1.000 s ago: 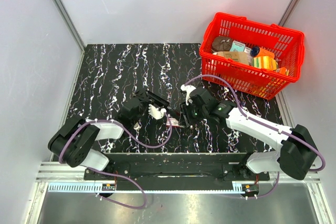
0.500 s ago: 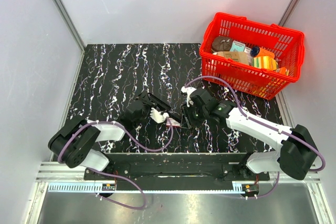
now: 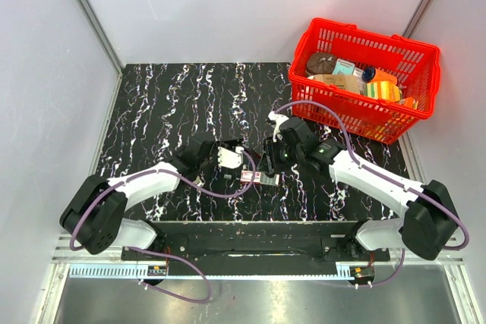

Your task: Unload the staples from the stapler

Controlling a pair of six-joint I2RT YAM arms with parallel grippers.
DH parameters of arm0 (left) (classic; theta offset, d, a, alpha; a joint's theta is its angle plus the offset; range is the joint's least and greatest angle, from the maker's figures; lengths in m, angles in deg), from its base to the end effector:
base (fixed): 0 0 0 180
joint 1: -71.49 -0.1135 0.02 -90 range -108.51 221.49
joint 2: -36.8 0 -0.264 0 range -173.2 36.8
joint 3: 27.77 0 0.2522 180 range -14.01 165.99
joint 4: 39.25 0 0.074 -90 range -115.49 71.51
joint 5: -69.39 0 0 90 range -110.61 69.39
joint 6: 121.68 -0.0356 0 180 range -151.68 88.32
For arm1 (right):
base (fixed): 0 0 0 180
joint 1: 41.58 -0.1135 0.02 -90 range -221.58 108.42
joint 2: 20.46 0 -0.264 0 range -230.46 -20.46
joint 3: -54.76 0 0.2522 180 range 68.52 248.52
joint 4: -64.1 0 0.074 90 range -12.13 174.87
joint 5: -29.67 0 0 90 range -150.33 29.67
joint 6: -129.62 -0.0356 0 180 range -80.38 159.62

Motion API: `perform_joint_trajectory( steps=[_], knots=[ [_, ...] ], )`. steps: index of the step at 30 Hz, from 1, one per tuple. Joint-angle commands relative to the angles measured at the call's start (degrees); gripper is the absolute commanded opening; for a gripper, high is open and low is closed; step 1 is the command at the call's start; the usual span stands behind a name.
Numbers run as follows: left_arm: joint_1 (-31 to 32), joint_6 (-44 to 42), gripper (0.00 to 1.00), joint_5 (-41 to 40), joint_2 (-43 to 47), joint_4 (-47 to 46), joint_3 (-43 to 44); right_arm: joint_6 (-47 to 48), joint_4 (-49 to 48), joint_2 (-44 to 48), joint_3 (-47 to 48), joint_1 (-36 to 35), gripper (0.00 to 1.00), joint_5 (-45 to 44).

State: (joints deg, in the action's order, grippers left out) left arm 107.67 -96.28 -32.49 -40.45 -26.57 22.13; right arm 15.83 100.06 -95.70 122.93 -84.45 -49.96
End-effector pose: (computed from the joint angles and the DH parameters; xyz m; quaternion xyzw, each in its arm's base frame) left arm 0.2215 -0.1529 0.1851 0.6667 0.6085 0.1941 0.3842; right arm 0.2028 0.1970 0.2634 -0.1869 0.8948 0.2873 0.2861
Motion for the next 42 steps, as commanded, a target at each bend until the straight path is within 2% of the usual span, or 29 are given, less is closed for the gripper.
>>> perform_joint_trajectory(
  steps=[1, 6, 13, 17, 22, 32, 35, 36, 42],
  knots=[
    [2.75, -2.03, 0.0, 4.4, 1.84, -1.05, -0.91, -5.48, -12.44, -0.17, 4.74, 3.23, 0.0, -6.59],
    [2.84, 7.53, 0.0, 9.49, 0.27, 9.58, 9.27, -6.26, -13.4, -0.08, 5.09, 3.41, 0.0, -7.38],
    [2.84, 29.59, 0.0, 22.15, -3.69, 21.99, 23.61, -10.74, -17.44, -6.66, 11.31, 3.76, 0.0, -12.74],
    [2.84, 35.76, 0.0, 27.16, -5.36, 22.35, 25.82, -12.24, -19.12, -12.9, 16.85, 4.02, 0.0, -15.29],
    [2.67, 39.54, 0.0, 28.67, -9.31, 19.8, 27.66, -13.04, -20.26, -18.44, 21.87, 4.64, 0.0, -17.4],
    [-2.96, 47.36, 0.0, 35.34, -16.7, 21.47, 35.83, -8.12, -18.07, -25.12, 28.9, 7.97, 0.0, -20.39],
    [-4.45, 49.74, 0.21, 36.84, -17.75, 23.84, 36.98, -6.8, -15.0, -28.46, 33.02, 9.38, 0.0, -20.74],
    [-4.89, 50.01, 0.24, 37.1, -17.58, 24.45, 36.9, -6.45, -13.68, -29.6, 34.6, 9.73, 0.0, -20.74],
    [-7.35, 50.71, 0.3, 36.4, -14.95, 25.86, 33.65, -3.63, -7.0, -35.84, 41.73, 10.35, 0.0, -22.15]
  ],
)
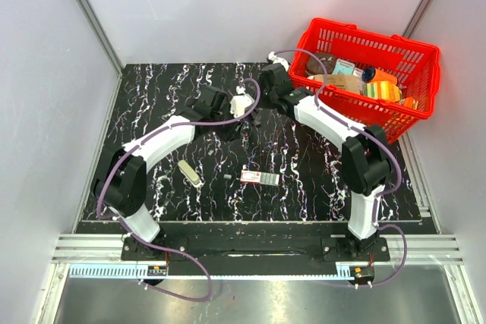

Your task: Unload the staples from the stapler

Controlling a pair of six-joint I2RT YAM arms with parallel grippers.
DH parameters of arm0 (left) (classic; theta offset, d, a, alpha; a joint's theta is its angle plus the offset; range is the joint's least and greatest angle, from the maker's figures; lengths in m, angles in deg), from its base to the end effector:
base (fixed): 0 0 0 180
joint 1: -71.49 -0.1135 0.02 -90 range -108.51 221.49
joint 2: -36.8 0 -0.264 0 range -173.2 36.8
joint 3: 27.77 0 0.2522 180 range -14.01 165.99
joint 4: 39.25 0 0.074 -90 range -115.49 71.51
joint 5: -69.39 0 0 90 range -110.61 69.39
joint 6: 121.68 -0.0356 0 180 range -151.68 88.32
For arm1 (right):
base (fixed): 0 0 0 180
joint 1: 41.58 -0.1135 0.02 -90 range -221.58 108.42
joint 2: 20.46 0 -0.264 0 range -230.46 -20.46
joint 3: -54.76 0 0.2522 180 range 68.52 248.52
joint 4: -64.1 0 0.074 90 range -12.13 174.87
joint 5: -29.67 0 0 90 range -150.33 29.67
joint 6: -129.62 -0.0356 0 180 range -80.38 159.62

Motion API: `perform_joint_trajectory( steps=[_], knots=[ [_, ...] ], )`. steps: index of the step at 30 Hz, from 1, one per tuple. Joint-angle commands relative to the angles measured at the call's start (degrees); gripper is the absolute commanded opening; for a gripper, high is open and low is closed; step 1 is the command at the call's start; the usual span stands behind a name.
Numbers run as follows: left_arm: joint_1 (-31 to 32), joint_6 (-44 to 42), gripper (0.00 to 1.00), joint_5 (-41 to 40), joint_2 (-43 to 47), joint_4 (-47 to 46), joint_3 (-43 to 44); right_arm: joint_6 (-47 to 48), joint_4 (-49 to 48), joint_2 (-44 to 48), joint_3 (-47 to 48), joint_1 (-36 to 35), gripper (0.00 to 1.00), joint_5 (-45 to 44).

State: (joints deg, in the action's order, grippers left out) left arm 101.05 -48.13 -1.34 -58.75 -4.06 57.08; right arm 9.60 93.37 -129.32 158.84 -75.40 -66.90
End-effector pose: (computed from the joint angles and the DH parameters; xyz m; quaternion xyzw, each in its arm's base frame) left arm 0.3145 -0.1919 0.2522 0.4150 0.8165 -0.1964 0.3501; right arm 0.3739 0.2456 0.2811 -0.0024 0.8821 0.2047 0.4243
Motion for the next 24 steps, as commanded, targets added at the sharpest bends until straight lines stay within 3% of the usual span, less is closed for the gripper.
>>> perform_joint_trajectory(
  steps=[1, 14, 20, 24],
  knots=[
    [-1.17, 2.56, 0.3, 5.43, 3.96, 3.79, -1.65, 2.86, 0.92, -2.84, 6.7, 1.22, 0.0, -5.47],
    [-4.78, 0.02, 0.3, 7.1, 9.59, 4.49, -6.13, 5.49, 0.32, -4.61, 6.44, 1.22, 0.0, -6.26],
    [-4.78, -6.4, 0.32, 7.8, 10.12, 11.08, -7.37, 9.1, -7.05, -7.85, 7.24, 0.78, 0.0, -10.3],
    [-4.78, -8.34, 0.32, 6.49, 13.27, 11.62, -10.0, 13.31, -17.76, -10.05, 4.34, -1.59, 0.0, -16.36]
  ],
)
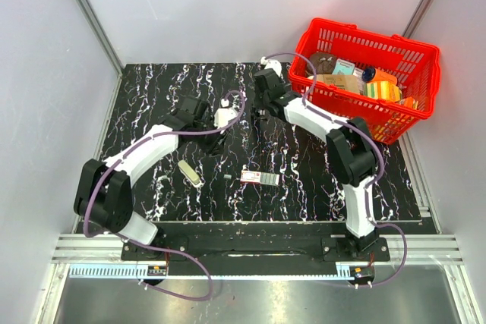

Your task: Unload the staples from the stapler

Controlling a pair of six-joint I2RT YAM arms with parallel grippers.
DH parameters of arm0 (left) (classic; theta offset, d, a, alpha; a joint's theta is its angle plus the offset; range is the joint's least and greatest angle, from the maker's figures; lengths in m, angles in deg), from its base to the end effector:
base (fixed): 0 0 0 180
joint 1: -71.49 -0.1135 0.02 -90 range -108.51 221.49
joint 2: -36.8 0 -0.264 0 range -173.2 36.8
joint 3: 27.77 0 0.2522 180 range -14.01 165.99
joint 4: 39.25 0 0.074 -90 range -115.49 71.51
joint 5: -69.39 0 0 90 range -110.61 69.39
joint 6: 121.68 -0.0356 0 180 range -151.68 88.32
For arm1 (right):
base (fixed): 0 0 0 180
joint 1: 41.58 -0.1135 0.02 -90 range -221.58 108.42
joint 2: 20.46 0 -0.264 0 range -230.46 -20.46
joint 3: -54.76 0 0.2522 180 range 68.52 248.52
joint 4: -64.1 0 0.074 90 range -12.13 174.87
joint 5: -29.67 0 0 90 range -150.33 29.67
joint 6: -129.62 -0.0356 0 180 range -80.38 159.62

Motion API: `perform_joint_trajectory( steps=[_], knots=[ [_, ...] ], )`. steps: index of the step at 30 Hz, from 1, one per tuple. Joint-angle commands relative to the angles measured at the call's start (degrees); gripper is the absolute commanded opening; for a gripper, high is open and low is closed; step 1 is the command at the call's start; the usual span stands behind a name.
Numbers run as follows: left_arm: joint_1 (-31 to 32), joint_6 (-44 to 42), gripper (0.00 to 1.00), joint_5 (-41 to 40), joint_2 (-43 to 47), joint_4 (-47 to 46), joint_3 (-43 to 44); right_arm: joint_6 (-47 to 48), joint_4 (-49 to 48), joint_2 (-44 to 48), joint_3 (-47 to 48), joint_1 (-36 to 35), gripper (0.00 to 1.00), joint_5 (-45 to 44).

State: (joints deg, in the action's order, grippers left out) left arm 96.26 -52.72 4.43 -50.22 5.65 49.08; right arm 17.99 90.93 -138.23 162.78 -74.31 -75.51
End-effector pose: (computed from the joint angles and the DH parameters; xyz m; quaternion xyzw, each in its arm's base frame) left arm 0.2800 -0.1458 0.2455 0.4224 0.8325 -0.2162 0.2861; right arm 0.4076 0.2509 0.2398 -0.0265 0.8871 0.0986 0.4502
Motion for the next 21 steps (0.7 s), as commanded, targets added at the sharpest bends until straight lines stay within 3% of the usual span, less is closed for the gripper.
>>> perform_joint_trajectory(
  steps=[1, 6, 8, 11, 14, 18, 21],
  knots=[
    [0.01, -4.18, 0.32, 0.37, 5.63, 2.0, -2.62, 6.06, -17.78, -1.75, -0.47, -3.39, 0.0, -9.67],
    [0.01, -5.33, 0.33, -1.22, 9.76, 2.7, -4.73, 10.55, -23.16, -4.91, -2.5, -7.25, 0.0, -16.54],
    [0.01, -5.77, 0.38, -1.31, 10.99, 3.23, -5.43, 10.03, -22.91, -5.36, -3.2, -8.05, 0.0, -17.07],
    [0.36, -6.56, 0.47, -2.0, 12.05, 3.41, -6.57, 6.79, -21.42, -5.18, -4.78, -8.75, 0.0, -16.64],
    [1.42, -6.82, 0.48, -4.73, 12.58, 3.76, -6.75, 0.12, -17.21, -4.39, -6.19, -9.1, 0.0, -15.15],
    [2.12, -7.0, 0.49, -5.78, 12.93, 5.25, -6.05, -4.12, -14.56, -4.04, -8.3, -9.9, 0.14, -13.3],
    [3.08, -7.88, 0.5, -7.01, 13.46, 6.22, -5.79, -4.91, -13.5, -3.87, -8.56, -9.98, 0.32, -11.9]
  ],
)
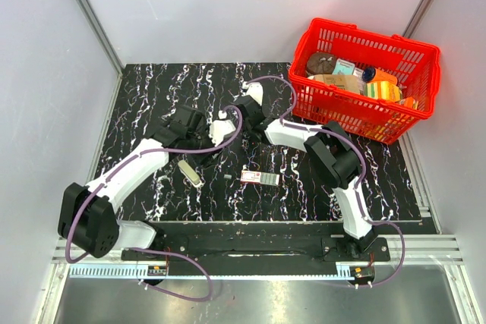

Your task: Unload the staples from the stapler

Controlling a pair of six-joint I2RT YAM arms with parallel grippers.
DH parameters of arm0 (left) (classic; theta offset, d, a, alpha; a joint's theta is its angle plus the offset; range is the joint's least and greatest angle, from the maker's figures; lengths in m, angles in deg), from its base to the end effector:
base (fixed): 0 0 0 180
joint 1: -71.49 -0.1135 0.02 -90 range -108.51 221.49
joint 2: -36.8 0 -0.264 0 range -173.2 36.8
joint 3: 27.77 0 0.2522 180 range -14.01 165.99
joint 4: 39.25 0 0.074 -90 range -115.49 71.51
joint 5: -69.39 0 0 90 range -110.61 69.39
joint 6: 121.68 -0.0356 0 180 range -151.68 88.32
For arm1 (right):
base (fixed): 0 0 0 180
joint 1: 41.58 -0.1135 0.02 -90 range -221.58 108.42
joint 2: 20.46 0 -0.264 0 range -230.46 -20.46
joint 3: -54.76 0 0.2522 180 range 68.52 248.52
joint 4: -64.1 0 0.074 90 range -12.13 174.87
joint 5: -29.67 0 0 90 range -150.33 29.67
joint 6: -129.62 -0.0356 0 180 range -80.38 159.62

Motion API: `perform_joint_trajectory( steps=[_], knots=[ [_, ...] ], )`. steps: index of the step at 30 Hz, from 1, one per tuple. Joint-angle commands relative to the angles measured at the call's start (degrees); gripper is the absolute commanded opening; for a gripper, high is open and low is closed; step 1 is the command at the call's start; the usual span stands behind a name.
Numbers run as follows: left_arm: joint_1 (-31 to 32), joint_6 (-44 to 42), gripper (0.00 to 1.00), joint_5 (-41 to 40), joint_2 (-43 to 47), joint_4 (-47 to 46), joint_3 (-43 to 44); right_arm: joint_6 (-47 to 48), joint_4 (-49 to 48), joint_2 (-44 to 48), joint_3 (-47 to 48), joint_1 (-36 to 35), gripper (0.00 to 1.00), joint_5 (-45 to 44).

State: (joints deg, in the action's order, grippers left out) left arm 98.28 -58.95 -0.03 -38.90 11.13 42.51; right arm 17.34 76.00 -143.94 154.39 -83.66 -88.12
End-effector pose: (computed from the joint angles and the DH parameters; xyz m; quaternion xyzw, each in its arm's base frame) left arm 0.2320 -0.1311 0.2567 0.4742 0.8138 -0.1695 0.2900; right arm 0.3688 0.3106 0.1701 -0.0407 0.8699 0.0548 0.4884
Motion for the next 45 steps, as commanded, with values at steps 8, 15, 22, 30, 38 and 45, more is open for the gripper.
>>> perform_joint_trajectory(
  steps=[8, 15, 22, 30, 38, 45],
  knots=[
    [5.03, -5.33, 0.57, -5.01, 3.72, 4.33, 0.88, -2.5, 10.01, 5.53, 2.55, -0.45, 0.86, 1.34],
    [6.52, -8.32, 0.61, -5.12, -0.4, 5.22, 2.37, -4.52, 11.62, 22.81, -8.06, 1.21, 0.89, 2.82],
    [10.56, -15.43, 0.73, -0.97, -1.64, 0.83, -1.31, -8.56, 12.33, 37.25, -28.53, 1.57, 0.85, 3.36],
    [11.44, -21.59, 0.72, 0.43, -12.53, -1.37, 0.88, -15.16, 10.66, 47.53, -42.7, 1.66, 0.79, 2.13],
    [11.97, -25.02, 0.72, -1.41, -15.97, -5.76, -0.08, -15.77, 6.0, 52.99, -48.51, 1.65, 0.77, 1.42],
    [12.67, -26.96, 0.71, -2.03, -18.25, -6.65, -0.61, -15.86, 6.26, 53.34, -48.69, 1.66, 0.76, 1.25]
  ],
)
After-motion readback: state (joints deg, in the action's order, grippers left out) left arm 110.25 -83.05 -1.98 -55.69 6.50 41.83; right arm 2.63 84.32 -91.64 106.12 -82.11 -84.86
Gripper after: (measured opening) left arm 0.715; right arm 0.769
